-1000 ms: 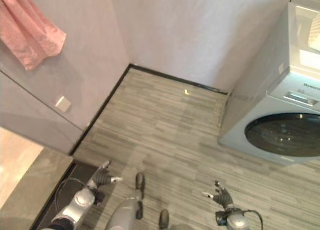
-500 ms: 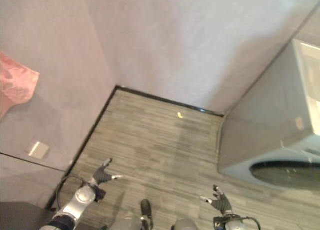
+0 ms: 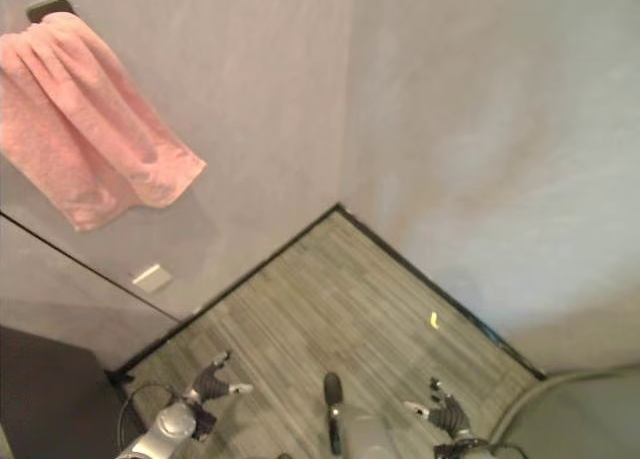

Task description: Put brush and paste in cup on sink, flatten towel.

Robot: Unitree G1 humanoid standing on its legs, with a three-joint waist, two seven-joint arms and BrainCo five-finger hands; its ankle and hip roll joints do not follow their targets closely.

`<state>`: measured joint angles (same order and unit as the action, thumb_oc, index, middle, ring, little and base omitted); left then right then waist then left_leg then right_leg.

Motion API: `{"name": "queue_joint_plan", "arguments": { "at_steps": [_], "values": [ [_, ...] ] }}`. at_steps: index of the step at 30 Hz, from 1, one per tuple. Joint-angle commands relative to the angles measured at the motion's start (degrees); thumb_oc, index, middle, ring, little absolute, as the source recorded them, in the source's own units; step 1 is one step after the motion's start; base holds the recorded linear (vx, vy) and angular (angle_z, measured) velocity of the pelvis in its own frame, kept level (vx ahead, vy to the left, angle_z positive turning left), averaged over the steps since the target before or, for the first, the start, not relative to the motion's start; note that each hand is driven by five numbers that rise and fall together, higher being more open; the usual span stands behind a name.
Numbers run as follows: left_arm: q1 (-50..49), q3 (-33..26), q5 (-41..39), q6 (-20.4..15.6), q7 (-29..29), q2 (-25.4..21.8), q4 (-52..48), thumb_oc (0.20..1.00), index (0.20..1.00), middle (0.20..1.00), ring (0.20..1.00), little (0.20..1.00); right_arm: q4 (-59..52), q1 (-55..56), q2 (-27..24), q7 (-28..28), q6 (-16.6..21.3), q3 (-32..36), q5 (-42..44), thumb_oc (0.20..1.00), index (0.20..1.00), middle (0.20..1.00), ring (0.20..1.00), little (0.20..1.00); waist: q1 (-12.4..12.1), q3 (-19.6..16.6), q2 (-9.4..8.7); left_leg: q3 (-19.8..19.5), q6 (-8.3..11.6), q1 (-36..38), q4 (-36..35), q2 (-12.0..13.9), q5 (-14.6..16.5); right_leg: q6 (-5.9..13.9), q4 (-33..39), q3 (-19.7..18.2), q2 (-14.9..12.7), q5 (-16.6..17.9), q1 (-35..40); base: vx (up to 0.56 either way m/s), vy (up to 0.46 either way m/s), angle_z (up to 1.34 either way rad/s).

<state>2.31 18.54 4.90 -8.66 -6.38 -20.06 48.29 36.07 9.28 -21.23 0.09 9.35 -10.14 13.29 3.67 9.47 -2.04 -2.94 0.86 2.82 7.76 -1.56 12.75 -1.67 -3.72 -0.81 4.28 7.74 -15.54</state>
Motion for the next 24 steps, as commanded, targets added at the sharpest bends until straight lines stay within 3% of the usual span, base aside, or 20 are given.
{"name": "queue_joint_plan", "arguments": {
  "at_steps": [1,2,4,5,6,7,10,12,14,15,16,17,18,19,20,22,23,24],
  "values": [
    [3.3,-1.8,-0.5,-2.0,-0.6,-1.1,-1.0,1.0,1.0,1.0,1.0,1.0,-3.6,1.5,-1.8,-0.3,2.0,0.9,-1.0,1.0,1.0,1.0,1.0,1.0,2.1,1.8,0.14,1.7,0.85,-5.0,2.5,-5.0,-10.6,6.8,-2.7,0.1,-1.7,-4.7,4.1,0.07,-0.044,0.19],
    [3.9,-1.8,-0.7,-2.1,-0.9,-1.2,-1.5,1.0,1.0,1.0,1.0,1.0,-4.9,1.5,-2.5,-0.4,2.1,1.0,-0.9,1.0,1.0,1.0,1.0,1.0,2.5,2.7,-0.08,5.8,2.69,-7.7,7.6,-3.9,-11.9,6.21,-2.3,1.5,-2.7,-5.4,5.1,0.09,-0.06,0.16],
    [4.6,-1.8,-1.1,-2.1,-1.2,-1.3,-2.0,1.0,1.0,1.0,1.0,1.0,-5.3,1.4,-2.9,-0.4,2.1,0.6,-1.1,1.0,1.0,1.0,1.0,1.0,3.0,3.2,-0.28,11.3,3.45,-10.0,10.8,-1.3,-12.5,5.76,-2.5,3.3,-3.5,-6.1,5.8,0.08,-0.04,0.98],
    [4.8,-1.6,-1.3,-2.1,-1.2,-1.4,-2.2,1.0,1.0,1.0,1.0,1.0,-5.6,1.6,-2.9,-0.4,2.0,0.5,-1.2,1.0,1.0,1.0,1.0,1.0,3.2,3.2,-0.31,14.1,3.32,-10.8,10.6,0.6,-12.5,5.65,-2.4,4.0,-3.9,-6.6,6.1,0.16,0.029,1.43],
    [5.7,-1.2,-1.2,-2.2,-1.2,-1.4,-2.4,1.0,1.0,1.0,1.0,1.0,-4.2,1.5,-2.6,-0.7,1.7,-0.1,-2.0,1.0,1.0,1.0,1.0,1.0,3.0,2.8,-0.38,18.2,1.76,-12.1,5.0,3.2,-11.1,6.18,-1.8,6.3,-5.3,-8.1,7.6,0.2,0.067,0.99],
    [5.8,-1.0,-1.1,-2.2,-1.4,-1.3,-2.0,1.0,1.0,1.0,1.0,1.0,-3.7,1.2,-2.5,-1.1,1.5,-0.5,-2.6,1.0,1.0,1.0,1.0,1.0,2.6,2.8,-0.51,17.2,1.39,-13.3,3.7,3.2,-10.6,6.43,-1.7,6.8,-5.8,-8.7,8.2,0.25,0.101,0.82],
    [5.5,-1.5,-1.6,-2.4,-2.3,-2.1,-2.4,1.0,1.0,1.0,1.0,1.0,-2.5,-0.1,-2.5,-1.7,1.5,-1.6,-4.1,1.0,1.0,1.0,1.0,1.0,0.9,2.3,-1.1,15.0,2.98,-19.8,0.6,6.0,-16.4,6.86,-0.4,7.5,-7.3,-10.0,10.6,0.29,0.127,0.6],
    [5.2,-1.8,-1.8,-2.5,-2.4,-2.3,-2.5,1.0,1.0,1.0,1.0,1.0,-2.4,-0.2,-2.4,-1.7,1.5,-1.7,-4.2,1.0,1.0,1.0,1.0,1.0,0.5,2.2,-0.91,15.1,3.39,-19.9,-0.9,6.8,-17.7,6.98,-0.1,7.4,-7.4,-10.5,11.5,0.25,0.127,0.21],
    [3.7,-2.8,-1.9,-2.6,-2.9,-2.9,-3.4,1.0,1.0,1.0,1.0,1.0,-1.6,-0.7,-2.0,-1.7,1.0,-2.2,-5.2,1.0,1.0,1.0,1.0,1.0,-1.5,1.8,-0.25,17.1,4.72,-22.1,-4.2,9.5,-22.5,7.86,0.3,7.3,-8.8,-12.1,15.9,0.54,0.359,-0.04],
    [2.7,-3.1,-2.2,-2.5,-2.6,-3.4,-4.8,1.0,1.0,1.0,1.0,1.0,-1.8,-0.8,-1.8,-1.4,0.6,-2.2,-5.4,1.0,1.0,1.0,1.0,1.0,-1.7,1.7,-0.53,17.0,4.18,-21.1,-3.1,8.8,-20.6,8.54,-0.3,6.8,-9.9,-13.4,17.1,0.47,0.325,-0.34],
    [2.7,-3.1,-2.2,-2.5,-2.6,-3.4,-4.8,1.0,1.0,1.0,1.0,1.0,-1.8,-0.8,-1.8,-1.4,0.6,-2.2,-5.4,1.0,1.0,1.0,1.0,1.0,-1.8,1.6,-0.45,17.0,4.18,-21.2,-3.1,9.0,-20.7,8.5,-0.3,6.7,-9.8,-13.2,17.0,0.44,0.352,-0.52],
    [2.4,-3.1,-1.7,-2.7,-2.8,-4.0,-5.8,1.0,1.0,1.0,1.0,1.0,-1.5,-1.4,-1.1,-1.1,0.7,-2.2,-5.1,1.0,1.0,1.0,1.0,1.0,-2.5,1.1,-1.06,16.1,3.1,-22.6,0.8,6.9,-18.8,9.33,-2.2,6.2,-12.6,-13.5,18.4,0.42,0.36,-0.71],
    [2.4,-3.1,-1.6,-2.6,-2.5,-4.3,-6.4,1.0,1.0,1.0,1.0,1.0,-1.3,-1.7,-0.7,-0.9,0.5,-2.1,-4.9,1.0,1.0,1.0,1.0,1.0,-2.6,0.8,-1.01,16.3,2.24,-22.6,2.0,6.3,-17.5,9.29,-4.0,5.6,-13.5,-13.1,17.9,0.54,0.497,-0.54],
    [2.3,-3.4,-1.5,-2.6,-2.6,-4.6,-6.7,1.0,1.0,1.0,1.0,1.0,-1.7,-1.8,-0.3,-0.7,0.5,-2.1,-4.3,1.0,1.0,1.0,1.0,1.0,-2.7,0.7,-1.3,17.1,1.42,-22.2,2.7,5.5,-16.0,9.63,-6.1,5.5,-14.8,-11.8,17.2,0.43,0.468,-0.28],
    [1.7,-3.6,-1.2,-2.8,-2.2,-5.6,-8.4,1.0,1.0,1.0,1.0,1.0,-2.0,-1.9,0.5,0.2,0.7,-2.2,-1.9,1.0,1.0,1.0,1.0,1.0,-3.1,0.8,-1.61,17.5,-0.3,-21.1,3.5,3.8,-13.5,9.56,-12.6,5.5,-16.6,-6.5,14.6,0.39,0.467,-0.13],
    [0.7,-4.0,-1.3,-2.9,-2.4,-6.7,-9.2,1.0,1.0,1.0,1.0,1.0,-3.4,-2.4,1.0,0.8,1.3,-2.8,0.9,1.0,1.0,1.0,1.0,1.0,-3.1,1.6,-1.02,17.2,-1.72,-17.4,2.1,2.0,-11.9,9.44,-20.9,6.1,-15.7,-1.5,11.4,0.46,0.446,0.0],
    [0.5,-3.8,-1.3,-3.3,-2.3,-7.5,-9.8,1.0,1.0,1.0,1.0,1.0,-4.4,-3.1,0.6,1.0,1.6,-3.1,1.0,1.0,1.0,1.0,1.0,1.0,-1.9,2.0,-0.19,14.9,-2.14,-14.2,0.0,0.9,-11.6,8.95,-24.4,2.9,-10.2,-4.2,7.1,0.56,0.33,0.11],
    [-0.4,-4.5,-0.8,-3.6,-2.2,-8.2,-10.5,1.0,1.0,1.0,1.0,1.0,-6.9,-2.8,-0.7,1.2,2.0,-2.9,0.8,1.0,1.0,1.0,1.0,1.0,-2.0,1.7,0.32,14.6,-1.72,-11.8,-1.8,1.4,-12.0,8.21,-20.3,6.8,-9.8,-6.9,4.3,0.47,0.148,0.24]
  ]
}}
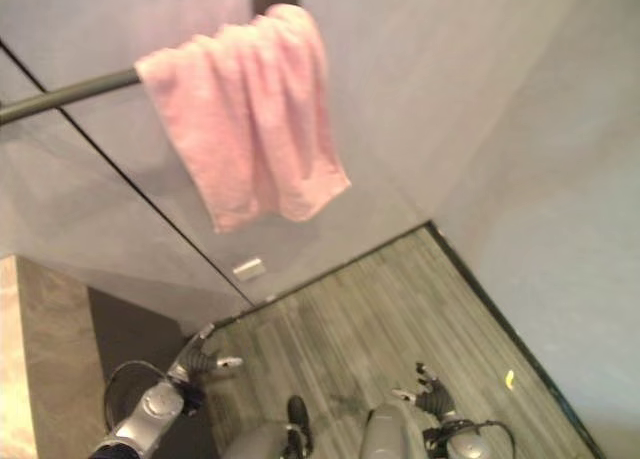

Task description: Put brush and paste in cup on sink, flatten towel.

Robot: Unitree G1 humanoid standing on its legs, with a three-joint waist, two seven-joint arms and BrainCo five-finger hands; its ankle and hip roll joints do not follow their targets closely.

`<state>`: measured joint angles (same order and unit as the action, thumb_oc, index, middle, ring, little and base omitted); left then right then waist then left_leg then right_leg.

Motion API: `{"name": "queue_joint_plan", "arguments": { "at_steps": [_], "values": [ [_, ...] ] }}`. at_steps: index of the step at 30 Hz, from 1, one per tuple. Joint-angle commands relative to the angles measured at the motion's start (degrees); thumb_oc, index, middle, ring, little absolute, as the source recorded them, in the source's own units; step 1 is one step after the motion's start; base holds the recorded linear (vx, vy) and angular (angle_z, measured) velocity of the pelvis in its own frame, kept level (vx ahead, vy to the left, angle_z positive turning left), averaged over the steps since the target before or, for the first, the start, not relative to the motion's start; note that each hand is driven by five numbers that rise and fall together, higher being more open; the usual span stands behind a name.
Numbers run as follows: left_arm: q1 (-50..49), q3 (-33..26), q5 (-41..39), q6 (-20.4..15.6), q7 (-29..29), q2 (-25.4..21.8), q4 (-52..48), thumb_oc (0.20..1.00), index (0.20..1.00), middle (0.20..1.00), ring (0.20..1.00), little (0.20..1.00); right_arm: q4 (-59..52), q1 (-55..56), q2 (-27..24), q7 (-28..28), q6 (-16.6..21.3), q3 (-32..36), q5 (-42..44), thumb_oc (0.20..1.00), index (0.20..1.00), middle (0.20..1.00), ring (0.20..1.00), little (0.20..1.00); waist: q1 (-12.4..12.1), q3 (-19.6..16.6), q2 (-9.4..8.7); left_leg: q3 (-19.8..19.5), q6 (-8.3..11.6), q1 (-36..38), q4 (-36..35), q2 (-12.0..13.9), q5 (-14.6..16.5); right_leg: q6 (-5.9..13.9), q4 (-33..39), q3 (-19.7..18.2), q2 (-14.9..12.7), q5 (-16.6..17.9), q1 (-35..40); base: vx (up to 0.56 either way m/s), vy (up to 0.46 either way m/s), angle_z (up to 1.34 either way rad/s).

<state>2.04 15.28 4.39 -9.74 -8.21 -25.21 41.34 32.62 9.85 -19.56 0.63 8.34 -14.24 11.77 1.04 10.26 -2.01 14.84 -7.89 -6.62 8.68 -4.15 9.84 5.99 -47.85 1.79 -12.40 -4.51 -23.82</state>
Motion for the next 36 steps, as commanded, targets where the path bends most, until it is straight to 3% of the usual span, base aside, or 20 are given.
{"name": "queue_joint_plan", "arguments": {
  "at_steps": [1,2,3,4,5,6,9,10,13,22,27,28,29,32,36],
  "values": [
    [-0.8,-1.4,0.1,-2.7,-0.2,-3.5,-4.0,1.0,1.0,1.0,1.0,1.0,-4.1,-3.2,-3.1,0.7,3.3,2.0,3.7,1.0,1.0,1.0,1.0,1.0,0.9,1.0,0.39,-4.0,7.33,-1.3,-3.5,4.0,-9.3,0.6,25.8,4.5,7.4,4.7,11.4,0.27,0.023,0.3],
    [-0.8,-1.4,0.1,-2.7,-0.1,-3.5,-4.1,1.0,1.0,1.0,1.0,1.0,-4.2,-3.1,-3.2,0.7,3.3,2.0,3.7,1.0,1.0,1.0,1.0,1.0,1.1,1.1,0.42,-4.2,7.37,-1.0,-3.6,3.9,-9.3,0.6,25.8,4.6,7.4,4.5,11.7,0.27,-0.096,0.54],
    [-1.3,-1.4,0.9,-3.1,0.6,-4.4,-4.2,1.0,1.0,1.0,1.0,1.0,-5.1,-2.7,-4.4,1.1,3.8,4.4,6.6,1.0,1.0,1.0,1.0,1.0,1.7,1.0,-0.17,-5.8,8.1,0.4,-3.9,3.4,-9.2,1.4,33.3,2.4,8.0,4.4,11.0,0.19,-0.081,0.76],
    [-1.4,-1.4,0.9,-3.1,0.6,-4.4,-4.2,1.0,1.0,1.0,1.0,1.0,-5.1,-2.6,-4.5,1.1,3.8,4.4,6.6,1.0,1.0,1.0,1.0,1.0,1.8,1.2,-0.05,-6.0,8.13,0.7,-3.9,3.5,-9.1,1.4,33.7,2.6,8.1,4.5,11.5,0.34,-0.163,1.01],
    [-1.9,-1.4,1.1,-3.6,0.9,-5.2,-5.6,1.0,1.0,1.0,1.0,1.0,-5.2,-2.6,-6.2,1.1,4.3,6.9,8.1,1.0,1.0,1.0,1.0,1.0,2.1,1.1,-0.59,-8.0,8.49,1.4,-3.3,3.0,-8.7,2.4,36.3,-0.5,8.4,5.9,12.1,0.19,-0.14,1.21],
    [-2.1,-1.2,1.2,-3.8,1.6,-5.2,-6.1,1.0,1.0,1.0,1.0,1.0,-5.7,-2.6,-7.1,1.5,4.4,8.2,9.7,1.0,1.0,1.0,1.0,1.0,2.0,0.9,-0.95,-8.6,8.73,1.4,-2.9,2.9,-8.8,2.55,37.0,-0.8,8.4,5.8,13.3,0.25,-0.235,1.44],
    [-5.0,-2.5,1.4,-4.8,2.9,-6.1,-8.4,1.0,1.0,1.0,1.0,1.0,-6.1,-2.8,-10.8,3.5,5.3,11.5,12.9,1.0,1.0,1.0,1.0,1.0,0.4,-0.9,-1.75,-9.5,9.67,1.9,-2.9,3.2,-8.9,1.83,40.8,1.7,8.3,5.5,17.6,0.11,-0.216,0.86],
    [-6.2,-3.3,0.1,-5.0,3.0,-6.4,-9.8,1.0,1.0,1.0,1.0,1.0,-6.0,-3.6,-11.9,3.3,5.5,12.4,13.5,1.0,1.0,1.0,1.0,1.0,-0.3,-1.2,-1.83,-10.4,10.41,2.1,-4.1,3.9,-10.3,1.5,41.6,2.5,8.6,5.3,18.5,0.01,-0.207,-0.05],
    [-7.7,-4.4,-1.1,-5.4,3.6,-7.1,-12.4,1.0,1.0,1.0,1.0,1.0,-7.7,-3.2,-15.2,4.1,5.2,13.6,13.3,1.0,1.0,1.0,1.0,1.0,-0.7,-1.5,-2.29,-11.9,11.1,1.5,-3.5,4.4,-9.9,0.66,42.0,4.7,9.0,4.2,19.7,-0.01,-0.206,0.01],
    [-8.4,-2.7,0.5,-5.8,5.1,-8.5,-16.5,1.0,1.0,1.0,1.0,1.0,-4.8,-2.8,-14.1,4.0,4.7,12.8,11.4,1.0,1.0,1.0,1.0,1.0,-0.1,-2.8,-2.37,-11.9,10.86,3.2,-5.8,4.9,-9.7,0.45,43.1,5.3,9.4,4.1,21.1,-0.01,-0.009,0.11],
    [-9.1,-1.1,2.0,-7.0,6.1,-11.3,-18.5,1.0,1.0,1.0,1.0,1.0,-5.0,-3.2,-15.5,4.2,4.9,11.4,8.3,1.0,1.0,1.0,1.0,1.0,0.2,-1.9,-2.66,-10.9,9.86,2.7,-6.1,4.3,-9.2,2.19,42.4,1.2,9.3,7.1,18.1,-0.09,0.092,-0.31],
    [-8.2,-0.6,2.2,-7.1,6.3,-11.9,-18.5,1.0,1.0,1.0,1.0,1.0,-6.0,-3.5,-16.0,4.2,5.1,11.2,7.8,1.0,1.0,1.0,1.0,1.0,0.8,-1.3,-2.45,-11.5,9.46,1.5,-5.6,4.4,-9.5,2.91,40.9,-3.1,10.3,7.1,16.4,-0.17,0.036,-0.69],
    [-7.9,-0.6,2.3,-7.2,6.2,-12.2,-18.5,1.0,1.0,1.0,1.0,1.0,-6.9,-3.3,-16.1,4.1,5.2,11.5,7.9,1.0,1.0,1.0,1.0,1.0,0.9,-1.2,-2.37,-11.6,9.23,1.1,-5.2,4.5,-9.4,2.86,39.9,-4.7,10.6,6.7,16.0,-0.18,0.001,-0.56],
    [-8.3,-1.3,1.9,-7.2,5.7,-12.1,-18.8,1.0,1.0,1.0,1.0,1.0,-8.4,-5.3,-16.1,3.1,5.4,11.6,7.6,1.0,1.0,1.0,1.0,1.0,-1.4,-0.9,-1.7,-9.7,9.86,0.4,-5.1,6.5,-9.7,2.93,40.8,1.5,5.7,7.0,17.1,-0.13,-0.102,-0.33],
    [-8.1,-2.6,-0.4,-7.2,4.6,-11.1,-19.1,1.0,1.0,1.0,1.0,1.0,-12.8,-7.5,-17.8,3.2,5.4,11.0,7.5,1.0,1.0,1.0,1.0,1.0,-2.2,-0.9,-2.59,-10.3,10.95,-0.5,-3.2,8.1,-9.4,3.84,42.6,0.1,2.6,8.1,18.5,-0.09,-0.237,-0.44]
  ]
}}
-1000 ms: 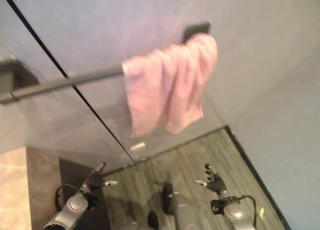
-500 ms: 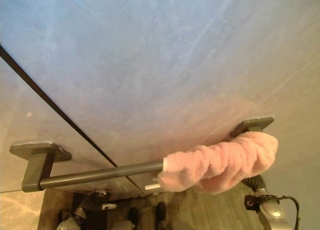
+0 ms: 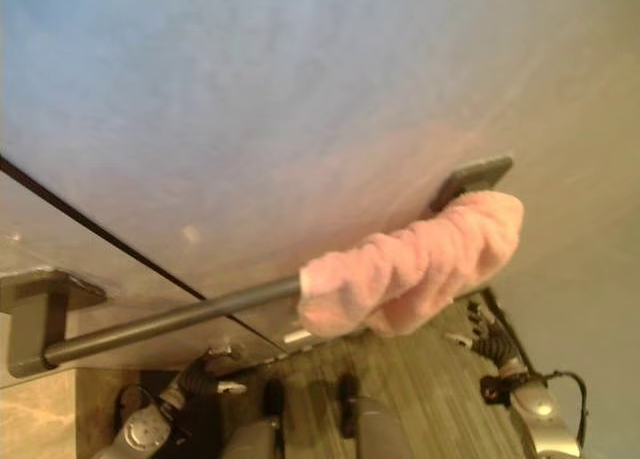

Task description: Put brush and paste in cup on sink, flatten towel.

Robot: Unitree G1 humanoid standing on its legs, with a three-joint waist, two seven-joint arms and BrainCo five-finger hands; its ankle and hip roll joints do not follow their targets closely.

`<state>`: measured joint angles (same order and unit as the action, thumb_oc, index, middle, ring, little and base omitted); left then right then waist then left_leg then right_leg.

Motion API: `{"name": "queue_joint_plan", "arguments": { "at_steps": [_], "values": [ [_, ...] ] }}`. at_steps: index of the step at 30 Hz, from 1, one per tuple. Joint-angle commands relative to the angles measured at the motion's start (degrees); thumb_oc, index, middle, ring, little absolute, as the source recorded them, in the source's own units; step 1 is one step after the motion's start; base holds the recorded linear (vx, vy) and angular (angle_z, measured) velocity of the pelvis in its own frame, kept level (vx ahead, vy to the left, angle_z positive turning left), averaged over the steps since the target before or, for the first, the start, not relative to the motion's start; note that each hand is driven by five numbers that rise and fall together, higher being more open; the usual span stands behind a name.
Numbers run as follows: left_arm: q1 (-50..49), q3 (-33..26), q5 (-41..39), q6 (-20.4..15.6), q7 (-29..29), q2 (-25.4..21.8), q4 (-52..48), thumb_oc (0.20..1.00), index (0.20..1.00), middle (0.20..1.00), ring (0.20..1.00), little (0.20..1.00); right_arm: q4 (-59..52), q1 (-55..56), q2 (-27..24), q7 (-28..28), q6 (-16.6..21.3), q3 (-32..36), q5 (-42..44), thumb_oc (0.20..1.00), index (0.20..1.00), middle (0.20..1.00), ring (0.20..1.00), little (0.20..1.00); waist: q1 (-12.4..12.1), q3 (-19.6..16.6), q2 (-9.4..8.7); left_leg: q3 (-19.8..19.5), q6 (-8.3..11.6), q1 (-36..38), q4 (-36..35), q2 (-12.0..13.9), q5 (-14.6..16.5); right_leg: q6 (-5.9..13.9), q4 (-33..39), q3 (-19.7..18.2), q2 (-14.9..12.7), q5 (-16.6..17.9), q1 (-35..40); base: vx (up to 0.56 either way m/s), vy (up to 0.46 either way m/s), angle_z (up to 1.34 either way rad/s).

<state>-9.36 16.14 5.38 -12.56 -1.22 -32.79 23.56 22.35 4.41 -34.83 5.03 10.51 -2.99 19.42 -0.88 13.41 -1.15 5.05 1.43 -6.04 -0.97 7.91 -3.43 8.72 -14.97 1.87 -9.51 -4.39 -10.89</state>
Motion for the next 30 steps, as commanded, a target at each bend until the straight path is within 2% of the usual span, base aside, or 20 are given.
{"name": "queue_joint_plan", "arguments": {
  "at_steps": [1,4,5,8,9,10,11,12,13,14,16,19,24,30],
  "values": [
    [3.3,-4.4,-2.1,-4.3,-3.0,-3.0,-1.4,1.0,1.0,1.0,1.0,1.0,-3.9,-1.9,-2.5,-1.2,3.4,-0.2,-0.3,1.0,1.0,1.0,1.0,1.0,-0.6,-4.0,-4.02,-0.7,1.97,-1.3,7.0,-3.5,3.9,1.1,10.5,0.1,-0.1,7.0,6.0,-0.07,-0.156,-0.03],
    [4.0,-5.1,-2.3,-4.3,-3.9,-2.1,-0.1,1.0,1.0,1.0,1.0,1.0,-4.7,-2.2,-2.2,-2.0,3.5,0.3,-0.2,1.0,1.0,1.0,1.0,1.0,-0.6,-4.0,-4.44,-1.2,3.0,-1.3,6.8,-2.2,2.7,0.61,10.9,0.5,1.3,6.0,6.3,-0.03,-0.267,-0.02],
    [4.0,-6.1,-2.9,-4.5,-4.5,-1.6,-1.0,1.0,1.0,1.0,1.0,1.0,-6.6,-1.9,-2.3,-2.7,4.1,1.3,-0.4,1.0,1.0,1.0,1.0,1.0,-0.8,-4.1,-4.33,-2.0,4.09,-1.3,5.1,-0.9,0.4,-0.04,11.1,1.8,3.0,5.1,6.7,-0.02,-0.266,0.23],
    [5.1,-6.6,-4.6,-4.4,-5.6,-0.7,-1.7,1.0,1.0,1.0,1.0,1.0,-6.8,-1.7,-0.2,-4.2,5.0,3.2,3.4,1.0,1.0,1.0,1.0,1.0,0.0,-3.8,-3.44,-3.3,6.39,-2.3,0.6,1.2,-5.0,-0.94,11.2,5.1,4.9,3.8,7.0,-0.07,-0.226,0.74],
    [5.2,-6.5,-4.6,-4.4,-5.6,-0.7,-1.7,1.0,1.0,1.0,1.0,1.0,-6.8,-1.8,-0.2,-4.2,5.1,3.2,3.5,1.0,1.0,1.0,1.0,1.0,0.1,-3.8,-3.41,-3.5,6.44,-2.3,0.3,1.2,-5.2,-0.98,11.2,5.3,4.9,3.8,7.0,-0.1,-0.124,0.93],
    [6.2,-6.4,-5.2,-4.4,-5.6,0.0,-1.9,1.0,1.0,1.0,1.0,1.0,-7.5,-1.9,0.2,-5.0,5.3,4.0,3.5,1.0,1.0,1.0,1.0,1.0,0.8,-3.7,-3.38,-0.5,6.12,-3.3,-0.2,1.8,-6.5,-1.09,11.4,7.7,4.3,4.2,7.0,-0.17,-0.131,0.71],
    [6.3,-6.9,-5.9,-4.7,-4.6,0.1,-4.0,1.0,1.0,1.0,1.0,1.0,-7.5,-2.4,0.5,-5.3,5.0,4.5,4.0,1.0,1.0,1.0,1.0,1.0,1.6,-3.7,-3.99,2.5,4.95,-2.2,5.4,1.0,-1.5,-1.29,12.0,9.8,2.9,5.0,6.6,-0.18,-0.127,0.76],
    [6.3,-7.0,-5.9,-4.6,-4.6,0.1,-4.1,1.0,1.0,1.0,1.0,1.0,-7.5,-2.4,0.5,-5.3,5.0,4.5,4.0,1.0,1.0,1.0,1.0,1.0,1.7,-3.8,-3.99,2.5,4.91,-2.4,5.5,1.0,-1.6,-1.3,12.1,9.9,2.9,5.1,6.4,-0.13,-0.074,0.78],
    [5.6,-7.3,-6.4,-5.2,-4.0,0.2,-5.3,1.0,1.0,1.0,1.0,1.0,-8.0,-3.0,0.6,-5.1,5.0,4.5,4.3,1.0,1.0,1.0,1.0,1.0,1.6,-4.1,-4.09,1.6,4.86,-1.1,7.7,-0.2,0.8,-1.54,12.7,10.2,2.6,5.7,6.5,-0.05,0.004,0.95],
    [5.3,-7.0,-6.7,-5.3,-3.7,0.3,-5.9,1.0,1.0,1.0,1.0,1.0,-8.0,-3.6,0.6,-5.1,5.1,4.4,4.5,1.0,1.0,1.0,1.0,1.0,1.7,-4.5,-3.89,0.9,4.82,-0.4,7.7,-0.7,1.3,-1.54,12.9,10.2,2.5,6.1,6.3,-0.04,0.039,0.68],
    [5.1,-6.5,-6.0,-5.4,-3.2,0.0,-6.8,1.0,1.0,1.0,1.0,1.0,-7.5,-4.2,0.7,-5.0,4.9,4.5,5.5,1.0,1.0,1.0,1.0,1.0,2.1,-5.8,-3.03,1.9,4.69,1.6,3.4,-0.6,1.3,-0.87,13.3,10.3,2.6,6.3,6.6,0.05,0.094,0.03],
    [4.8,-6.5,-6.7,-5.9,-3.0,-0.8,-8.6,1.0,1.0,1.0,1.0,1.0,-6.6,-6.3,0.0,-5.2,4.6,3.4,5.7,1.0,1.0,1.0,1.0,1.0,1.6,-7.2,-2.24,1.8,4.41,3.1,1.3,-1.4,1.6,-0.53,13.3,10.0,1.5,6.6,7.7,0.07,0.137,0.31],
    [5.5,-7.0,-10.3,-6.4,-2.1,-2.5,-10.9,1.0,1.0,1.0,1.0,1.0,-5.6,-10.7,-1.5,-3.9,3.5,-0.1,7.0,1.0,1.0,1.0,1.0,1.0,1.0,-7.8,-2.09,3.2,3.7,5.1,1.0,-2.5,2.9,0.42,13.8,9.3,-0.5,8.0,8.5,-0.01,0.13,-0.06],
    [7.8,-4.9,-13.2,-7.2,0.0,-4.5,-15.6,1.0,1.0,1.0,1.0,1.0,-3.4,-13.6,-1.7,-2.3,2.6,-3.0,9.7,1.0,1.0,1.0,1.0,1.0,0.8,-8.8,-2.34,4.3,3.27,7.7,-1.5,-3.1,2.6,1.24,14.2,8.6,-1.3,9.2,9.1,-0.02,0.071,-0.2]
  ]
}}
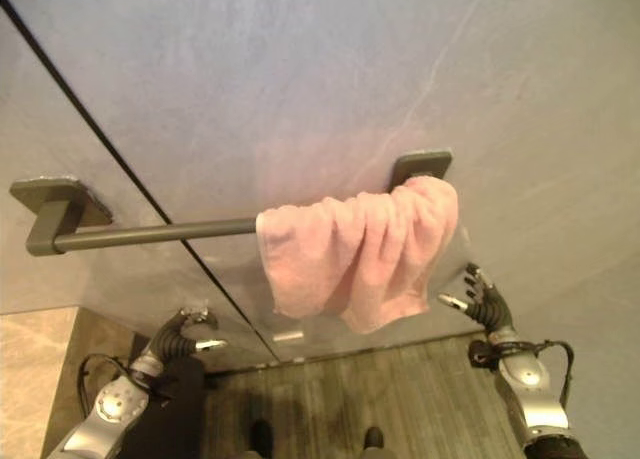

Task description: Put brush and paste in cup on sink, flatten towel.

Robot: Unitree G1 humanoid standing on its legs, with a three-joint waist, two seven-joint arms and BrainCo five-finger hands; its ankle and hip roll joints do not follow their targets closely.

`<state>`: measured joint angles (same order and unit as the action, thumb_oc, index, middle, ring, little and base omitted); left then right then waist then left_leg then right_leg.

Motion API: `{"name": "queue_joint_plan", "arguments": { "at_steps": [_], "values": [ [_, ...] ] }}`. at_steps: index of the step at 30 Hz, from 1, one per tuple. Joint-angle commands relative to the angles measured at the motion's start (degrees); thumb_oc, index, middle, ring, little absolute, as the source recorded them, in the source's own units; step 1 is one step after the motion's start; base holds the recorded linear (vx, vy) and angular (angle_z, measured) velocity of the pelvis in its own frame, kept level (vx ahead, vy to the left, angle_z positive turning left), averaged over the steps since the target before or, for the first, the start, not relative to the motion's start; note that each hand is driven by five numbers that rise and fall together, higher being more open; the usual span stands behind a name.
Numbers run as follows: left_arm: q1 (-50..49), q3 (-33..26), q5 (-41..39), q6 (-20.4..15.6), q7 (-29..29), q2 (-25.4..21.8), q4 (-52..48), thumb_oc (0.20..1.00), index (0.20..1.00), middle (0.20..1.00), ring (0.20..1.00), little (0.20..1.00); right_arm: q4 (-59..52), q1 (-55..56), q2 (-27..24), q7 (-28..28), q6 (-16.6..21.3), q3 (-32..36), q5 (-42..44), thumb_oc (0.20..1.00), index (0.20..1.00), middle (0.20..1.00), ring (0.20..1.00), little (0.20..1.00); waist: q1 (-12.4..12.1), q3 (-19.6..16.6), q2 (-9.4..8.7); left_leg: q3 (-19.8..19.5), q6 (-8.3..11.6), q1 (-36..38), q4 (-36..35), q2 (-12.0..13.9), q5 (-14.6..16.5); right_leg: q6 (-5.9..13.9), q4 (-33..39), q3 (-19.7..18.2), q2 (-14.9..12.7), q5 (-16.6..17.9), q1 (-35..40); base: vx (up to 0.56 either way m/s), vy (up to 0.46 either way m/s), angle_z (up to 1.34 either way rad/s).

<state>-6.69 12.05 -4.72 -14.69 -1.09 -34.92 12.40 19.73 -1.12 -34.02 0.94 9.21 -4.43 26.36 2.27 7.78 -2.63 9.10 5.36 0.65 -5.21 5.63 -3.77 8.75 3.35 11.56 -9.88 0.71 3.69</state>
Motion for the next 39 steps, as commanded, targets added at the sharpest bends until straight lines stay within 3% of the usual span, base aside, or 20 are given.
{"name": "queue_joint_plan", "arguments": {
  "at_steps": [1,8,14,20,25,26,27,33,39],
  "values": [
    [5.7,-0.2,-4.5,-5.3,0.9,-2.7,-6.0,1.0,1.0,1.0,1.0,1.0,-0.6,-8.5,-2.6,2.8,3.6,-2.3,3.8,1.0,1.0,1.0,1.0,1.0,-2.3,-3.7,-1.0,0.3,-0.77,1.6,2.0,-0.9,2.9,1.36,-4.0,-1.2,-1.0,4.2,-5.4,-0.02,0.032,-0.06],
    [7.3,2.6,-8.6,-5.5,5.5,-4.3,-12.3,1.0,1.0,1.0,1.0,1.0,-0.5,-9.0,-4.2,7.8,2.0,-5.6,8.1,1.0,1.0,1.0,1.0,1.0,-2.3,-4.5,-1.75,-0.1,-0.47,2.8,0.5,-0.5,2.3,1.43,-3.4,-0.5,-1.1,4.1,-4.1,-0.02,0.009,-0.01],
    [12.8,7.6,-8.5,-4.9,6.0,-3.7,-9.2,1.0,1.0,1.0,1.0,1.0,4.0,-17.4,-4.3,9.3,0.6,-13.8,8.6,1.0,1.0,1.0,1.0,1.0,-2.7,-5.3,-2.12,0.2,0.01,4.1,0.3,0.0,2.3,1.42,-1.9,-0.2,-0.9,4.4,-2.2,0.0,-0.007,0.0],
    [20.8,14.0,-9.7,-4.2,5.3,0.9,-5.7,1.0,1.0,1.0,1.0,1.0,10.8,-31.0,3.2,8.5,-0.9,-23.0,9.2,1.0,1.0,1.0,1.0,1.0,-3.4,-5.9,-2.22,0.8,0.44,4.3,0.2,0.7,1.9,1.17,0.2,-0.7,-0.5,5.4,-1.6,-0.03,-0.016,-0.09],
    [23.9,17.6,-9.5,-2.8,3.9,5.8,-2.4,1.0,1.0,1.0,1.0,1.0,13.3,-35.4,10.3,6.8,-1.7,-25.5,10.2,1.0,1.0,1.0,1.0,1.0,-3.4,-5.9,-2.13,0.8,0.58,4.4,0.2,1.2,1.7,0.84,0.5,-0.8,-0.3,5.4,-1.0,0.0,-0.019,-0.14],
    [24.0,18.0,-10.2,-2.4,4.3,6.2,-1.9,0.2,0.2,0.2,0.2,0.2,14.0,-35.8,11.2,6.3,-1.7,-25.4,10.4,0.395,0.395,0.395,0.395,0.395,-3.3,-5.9,-2.04,0.7,0.59,4.4,0.2,1.2,1.7,0.81,0.5,-0.7,-0.2,5.4,-1.0,0.01,-0.012,-0.05],
    [24.0,18.0,-10.6,-2.3,4.3,6.4,-2.0,0.2,0.2,0.2,0.2,0.2,14.5,-35.9,12.0,5.5,-1.6,-25.1,10.6,0.2,0.2,0.2,0.2,0.2,-3.2,-6.0,-1.93,0.7,0.6,4.5,0.2,1.2,1.7,0.73,0.6,-0.8,-0.2,5.4,-0.9,0.01,-0.012,-0.03],
    [22.3,17.2,-11.8,-1.4,4.3,7.1,-1.6,0.2,0.2,0.2,0.2,0.2,11.0,-34.4,13.3,5.8,-1.5,-24.3,13.9,0.2,0.2,0.2,0.2,0.2,-3.1,-5.8,-1.74,0.6,0.72,4.3,0.2,1.5,1.5,0.56,0.7,-0.5,0.0,5.4,-0.7,0.0,-0.007,0.04],
    [17.0,13.5,-12.6,-1.4,4.7,6.7,-3.5,0.2,0.2,0.2,0.2,0.2,-2.8,-29.0,11.1,8.8,0.0,-22.8,18.2,0.2,0.2,0.2,0.2,0.2,-3.4,-5.3,-1.57,0.0,0.98,3.6,0.2,1.6,1.2,0.62,0.9,0.3,-0.2,5.3,-0.7,0.01,-0.014,0.09]
  ]
}}
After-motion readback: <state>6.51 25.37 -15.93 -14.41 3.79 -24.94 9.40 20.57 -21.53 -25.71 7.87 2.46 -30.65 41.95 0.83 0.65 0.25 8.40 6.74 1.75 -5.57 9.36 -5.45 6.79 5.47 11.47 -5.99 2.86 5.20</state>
